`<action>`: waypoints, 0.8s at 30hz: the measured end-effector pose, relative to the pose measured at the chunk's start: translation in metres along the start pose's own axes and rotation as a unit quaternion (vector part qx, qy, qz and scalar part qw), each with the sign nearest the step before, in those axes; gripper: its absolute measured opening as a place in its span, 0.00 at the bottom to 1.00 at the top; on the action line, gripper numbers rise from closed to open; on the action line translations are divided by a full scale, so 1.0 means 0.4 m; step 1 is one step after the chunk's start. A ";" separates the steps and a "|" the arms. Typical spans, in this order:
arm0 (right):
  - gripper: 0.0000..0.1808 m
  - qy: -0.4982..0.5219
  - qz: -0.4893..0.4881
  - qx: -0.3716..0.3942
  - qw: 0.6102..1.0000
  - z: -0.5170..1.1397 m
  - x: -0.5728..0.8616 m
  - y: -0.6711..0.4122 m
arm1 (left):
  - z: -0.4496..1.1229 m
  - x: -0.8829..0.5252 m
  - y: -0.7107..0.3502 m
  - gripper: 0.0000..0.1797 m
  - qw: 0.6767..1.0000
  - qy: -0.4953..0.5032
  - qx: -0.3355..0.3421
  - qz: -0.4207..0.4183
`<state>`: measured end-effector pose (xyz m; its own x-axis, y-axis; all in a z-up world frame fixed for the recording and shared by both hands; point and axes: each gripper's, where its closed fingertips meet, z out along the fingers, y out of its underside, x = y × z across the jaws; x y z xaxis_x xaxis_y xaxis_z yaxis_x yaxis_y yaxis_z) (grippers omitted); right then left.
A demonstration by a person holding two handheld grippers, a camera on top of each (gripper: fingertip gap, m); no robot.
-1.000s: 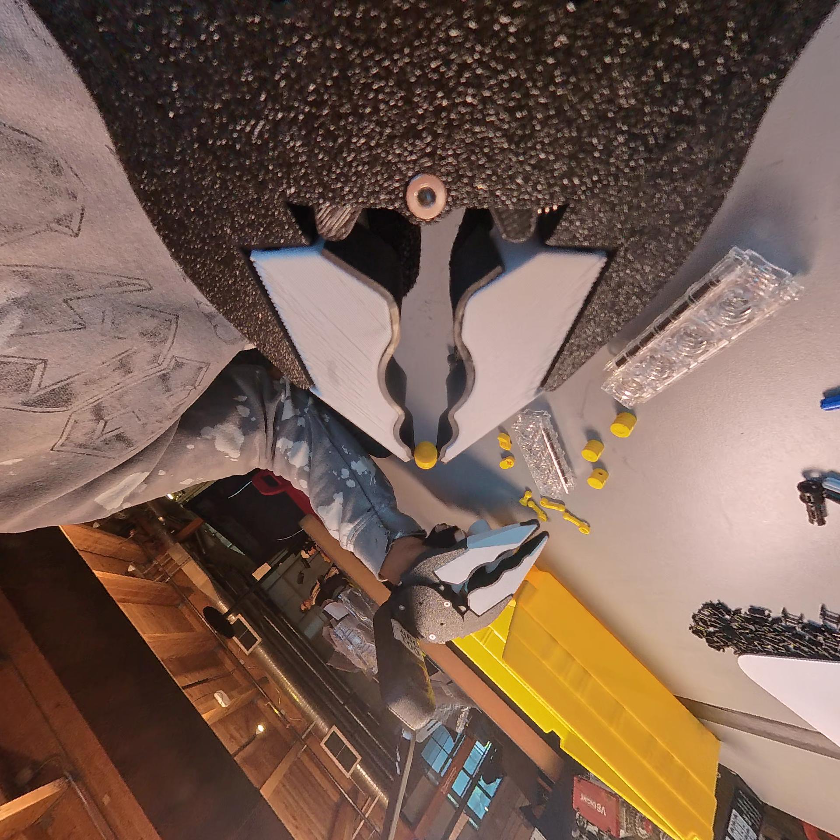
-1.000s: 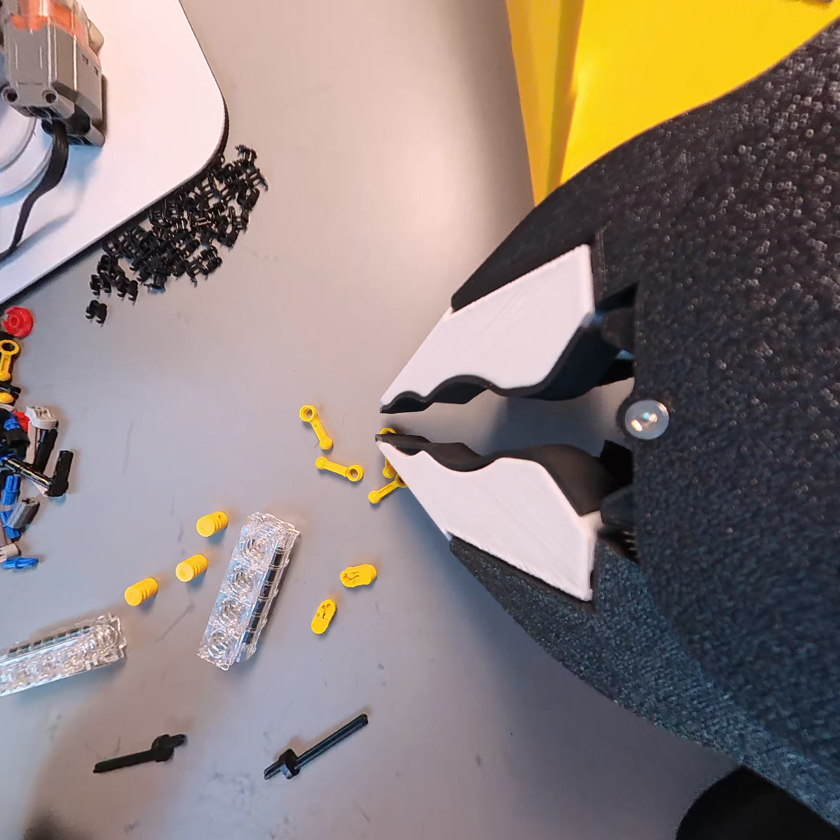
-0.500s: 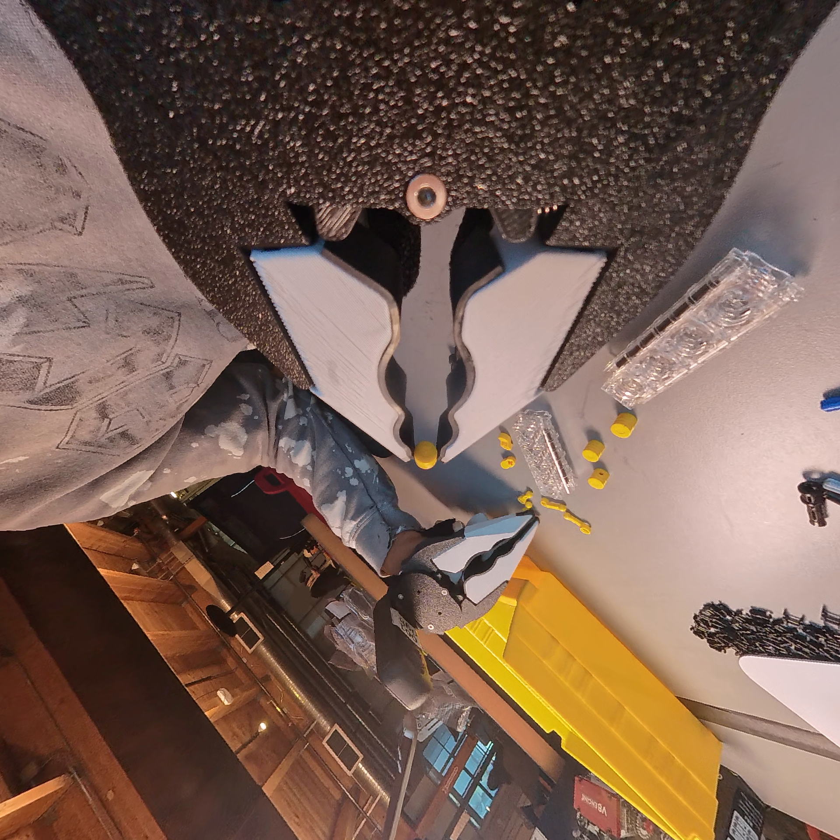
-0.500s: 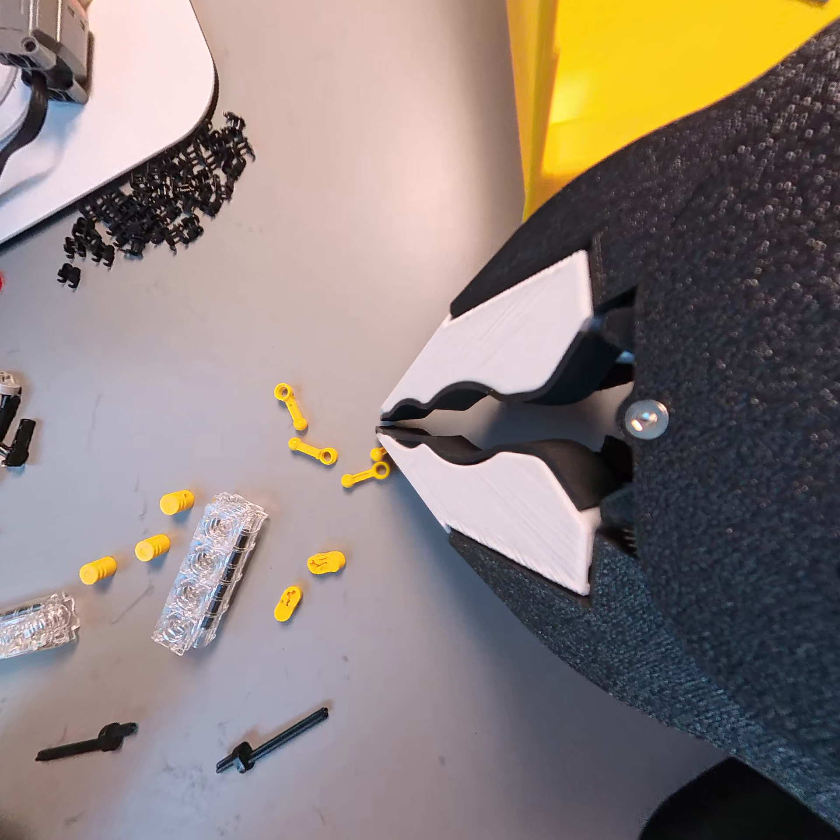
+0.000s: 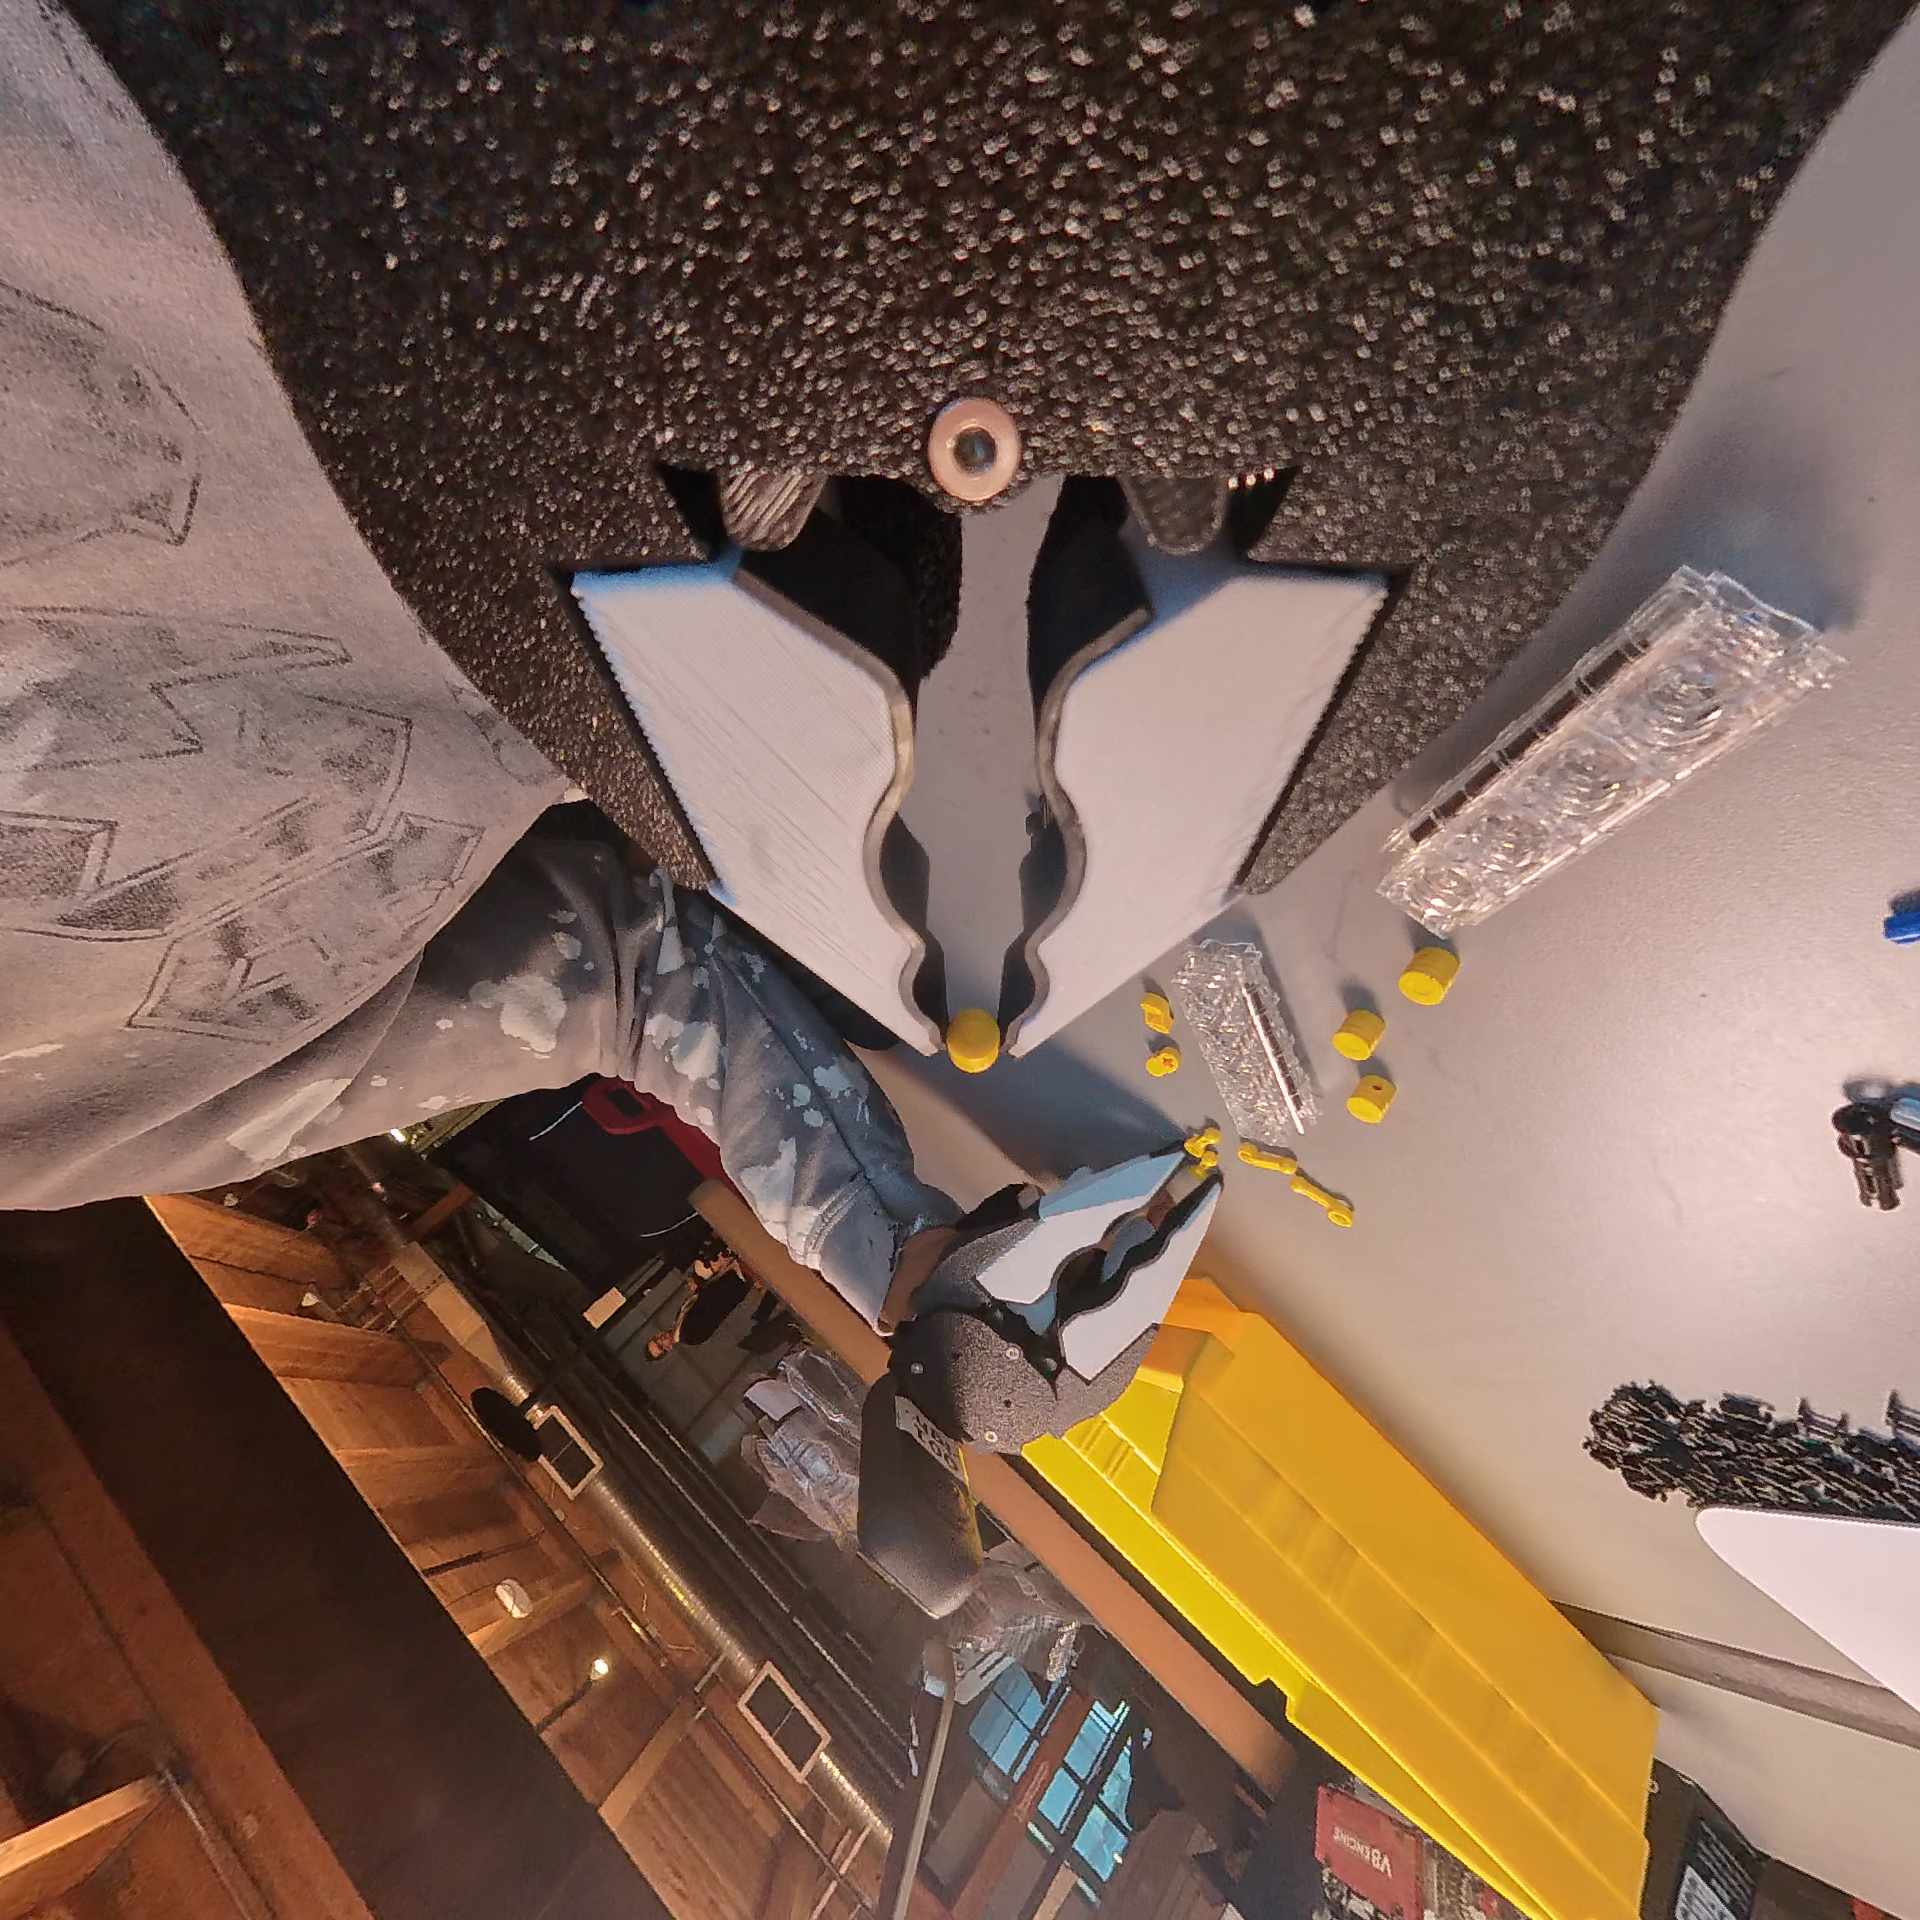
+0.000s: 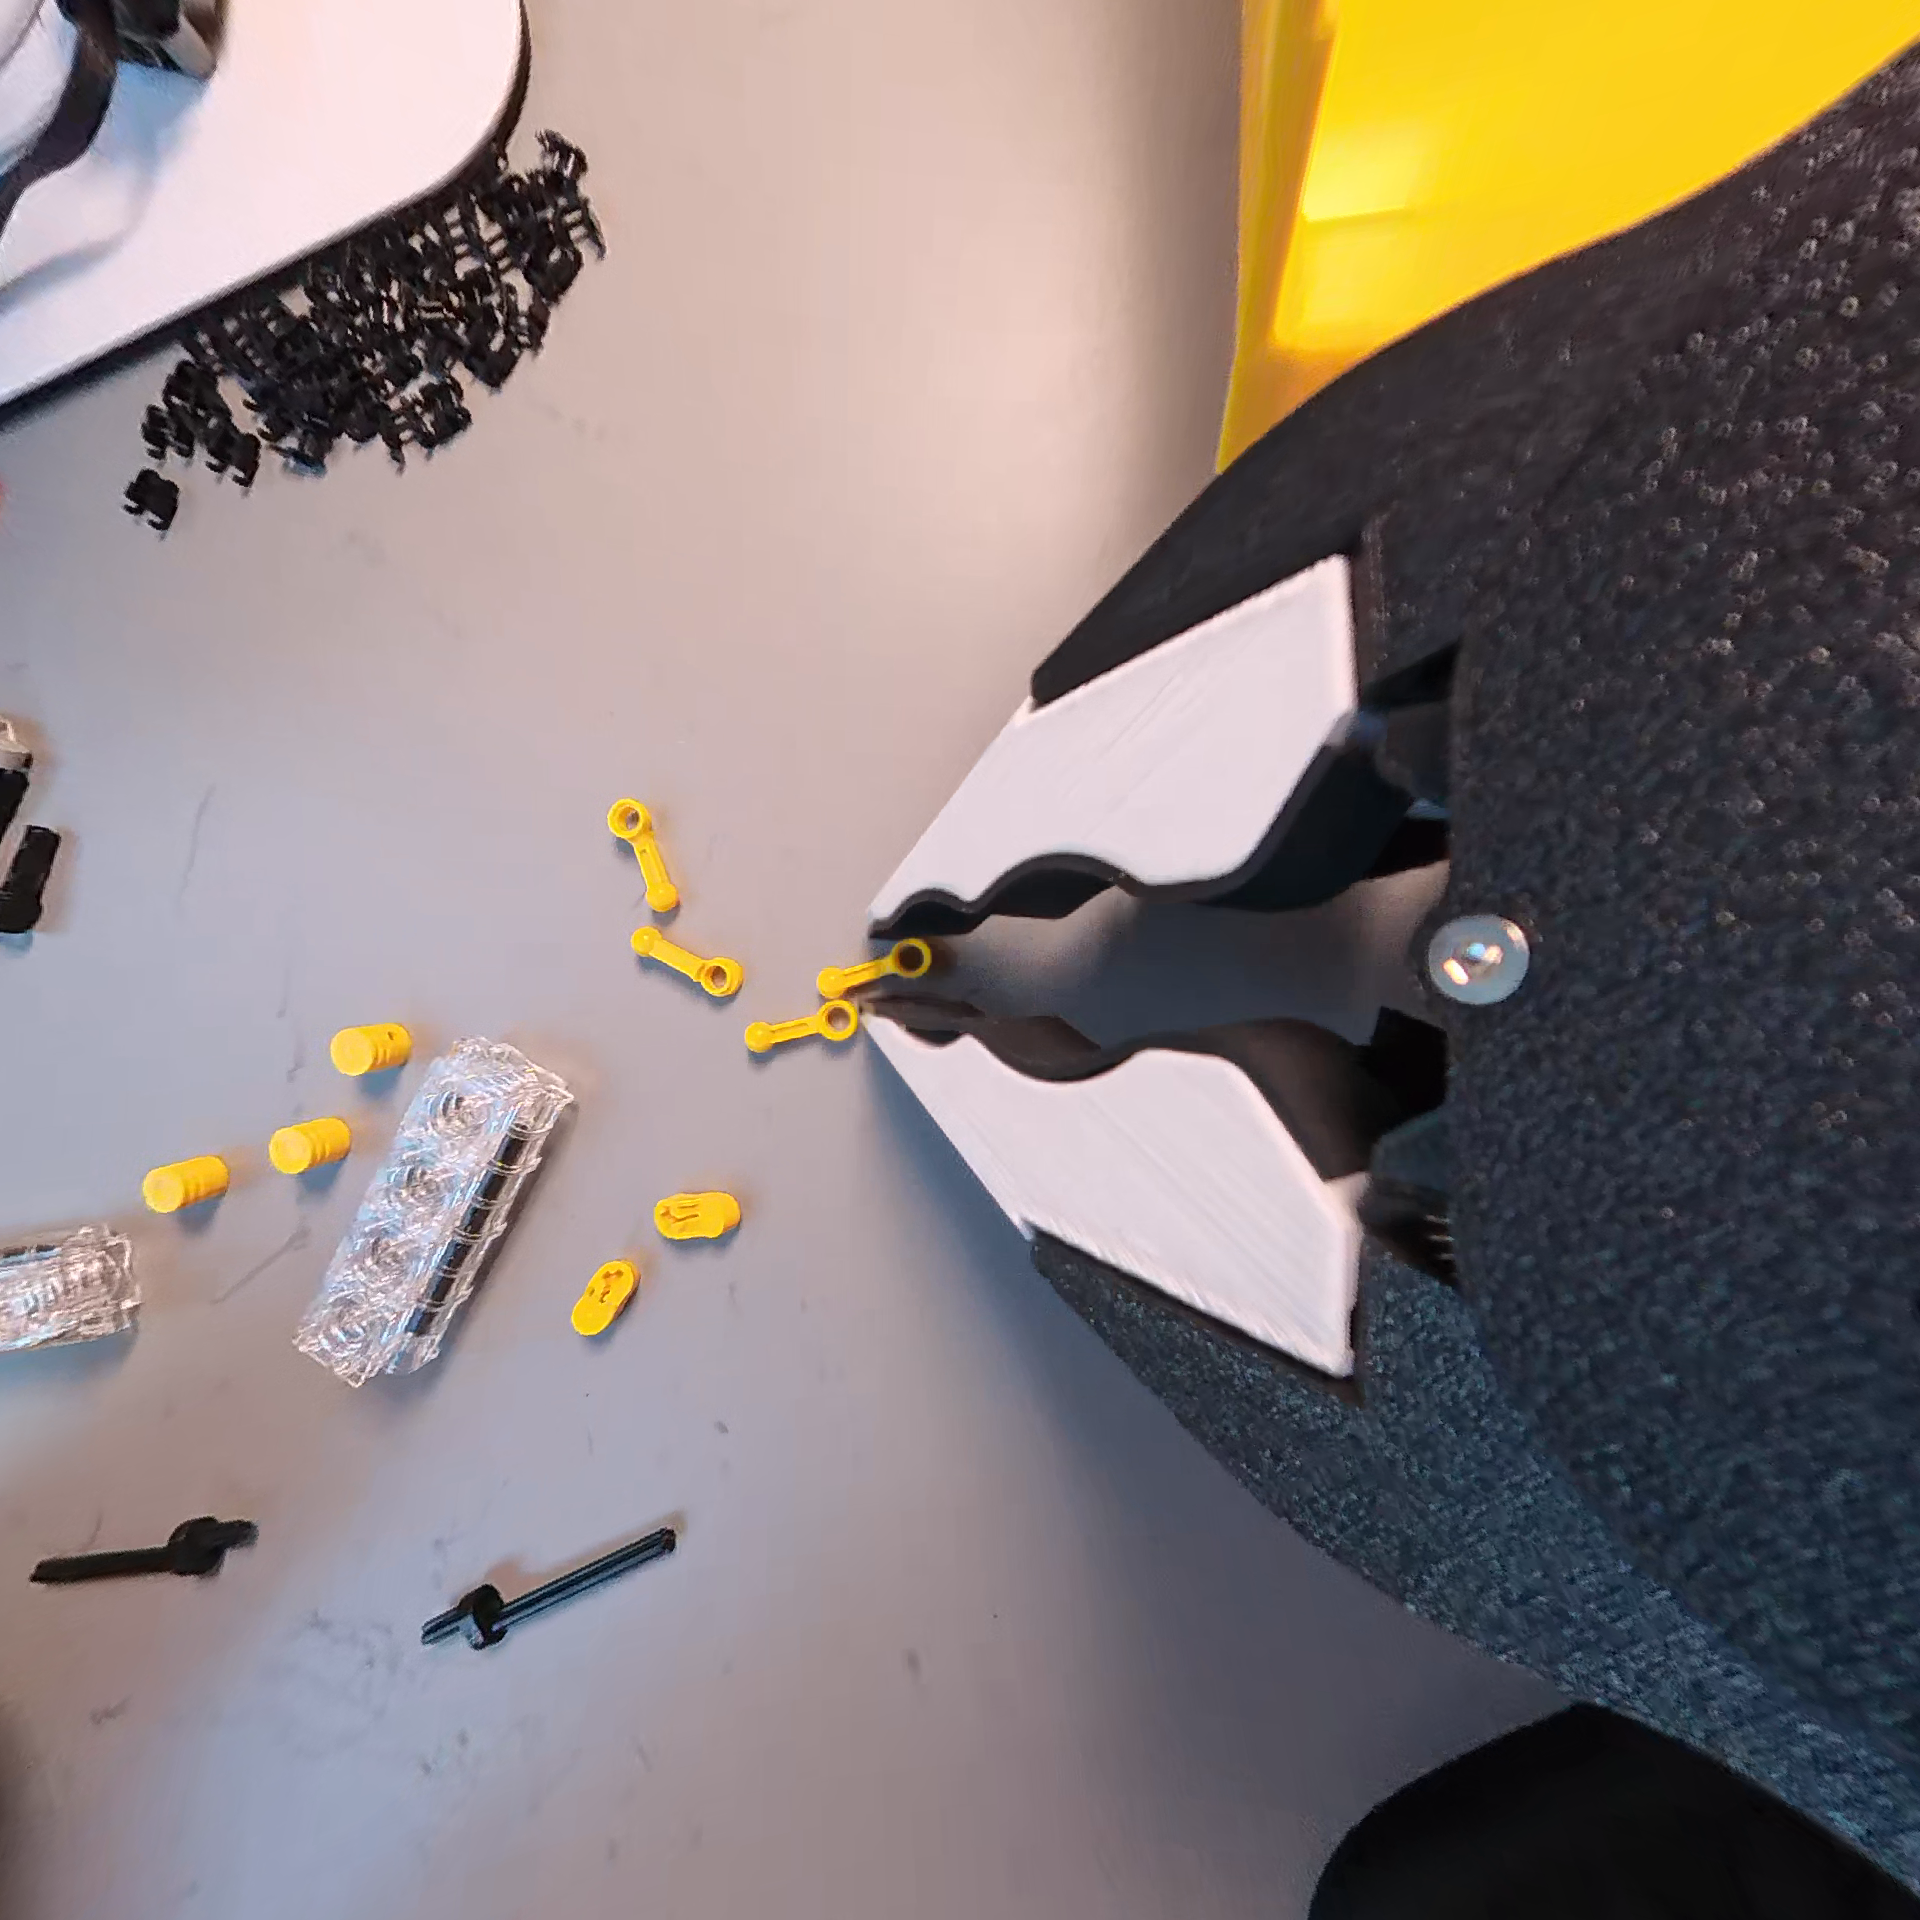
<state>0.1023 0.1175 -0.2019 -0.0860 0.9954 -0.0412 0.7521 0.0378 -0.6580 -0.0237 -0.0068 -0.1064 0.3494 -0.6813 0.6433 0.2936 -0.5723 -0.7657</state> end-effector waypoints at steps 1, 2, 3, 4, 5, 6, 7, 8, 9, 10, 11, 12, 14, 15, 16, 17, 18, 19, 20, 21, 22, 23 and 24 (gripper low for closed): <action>0.04 -0.002 0.003 -0.001 1.000 0.000 0.001 0.001 | 0.000 0.001 0.000 0.04 1.000 0.000 -0.001 0.001; 0.04 -0.002 0.006 -0.002 1.000 0.000 0.002 0.002 | 0.000 0.002 0.000 0.04 1.000 0.001 -0.001 0.001; 0.03 -0.001 0.006 -0.003 1.000 0.000 0.003 0.002 | 0.001 0.003 0.000 0.04 1.000 0.002 -0.001 0.001; 0.03 0.002 0.003 -0.005 1.000 0.000 0.003 0.003 | 0.001 0.004 0.000 0.04 1.000 0.003 -0.001 0.002; 0.03 0.004 0.002 -0.007 1.000 0.000 0.002 0.003 | 0.001 0.005 0.000 0.04 1.000 0.003 -0.001 0.003; 0.03 0.007 0.000 -0.009 1.000 0.000 0.002 0.003 | 0.002 0.005 0.001 0.04 1.000 0.003 -0.002 0.003; 0.03 0.010 -0.003 -0.010 1.000 0.000 0.002 0.003 | 0.002 0.004 0.002 0.04 1.000 0.002 -0.002 0.002; 0.03 0.013 -0.005 -0.012 1.000 0.000 0.002 0.003 | 0.002 0.003 0.003 0.04 1.000 0.002 -0.003 0.002; 0.03 0.016 -0.008 -0.013 1.000 -0.001 0.002 0.003 | 0.002 0.003 0.003 0.04 1.000 0.002 -0.004 0.001; 0.02 0.019 -0.012 -0.014 1.000 -0.001 0.002 0.003 | 0.003 0.003 0.003 0.04 1.000 0.001 -0.004 0.002; 0.02 0.023 -0.015 -0.015 1.000 -0.001 0.002 0.003 | 0.002 0.002 0.003 0.04 1.000 0.000 -0.004 0.002; 0.02 0.026 -0.018 -0.016 0.999 -0.002 0.001 0.003 | 0.002 0.002 0.003 0.04 1.000 0.000 -0.004 0.003; 0.02 0.032 -0.024 -0.012 0.999 -0.007 0.000 -0.002 | 0.002 0.002 0.003 0.04 1.000 -0.002 -0.003 0.006; 0.02 0.035 -0.027 -0.006 0.999 -0.011 -0.002 -0.010 | 0.002 0.001 0.002 0.04 1.000 -0.003 -0.004 0.008; 0.02 0.038 -0.030 -0.002 0.999 -0.016 -0.003 -0.017 | 0.002 0.001 0.003 0.04 1.000 -0.004 -0.004 0.009; 0.02 0.042 -0.035 0.004 0.999 -0.022 -0.006 -0.027 | 0.003 0.001 0.003 0.04 1.000 -0.005 -0.004 0.011; 0.02 0.043 -0.039 0.012 0.998 -0.026 -0.011 -0.039 | 0.003 0.002 0.003 0.04 1.000 -0.005 -0.005 0.012; 0.01 0.044 -0.045 0.020 0.998 -0.030 -0.018 -0.052 | 0.003 0.002 0.003 0.04 1.000 -0.005 -0.005 0.014; 0.01 0.045 -0.051 0.027 0.997 -0.034 -0.027 -0.066 | 0.004 0.003 0.003 0.04 1.000 -0.006 -0.005 0.016; 0.01 0.044 -0.058 0.032 0.997 -0.035 -0.036 -0.077 | 0.004 0.003 0.004 0.04 1.000 -0.006 -0.006 0.018; 0.01 0.044 -0.065 0.034 0.996 -0.035 -0.045 -0.087 | 0.005 0.004 0.004 0.04 1.000 -0.007 -0.007 0.019; 0.01 0.046 -0.073 0.035 0.996 -0.034 -0.052 -0.096 | 0.005 0.004 0.005 0.04 1.000 -0.007 -0.007 0.021; 0.01 0.045 -0.079 0.036 0.995 -0.032 -0.059 -0.104 | 0.006 0.005 0.005 0.04 1.000 -0.007 -0.008 0.022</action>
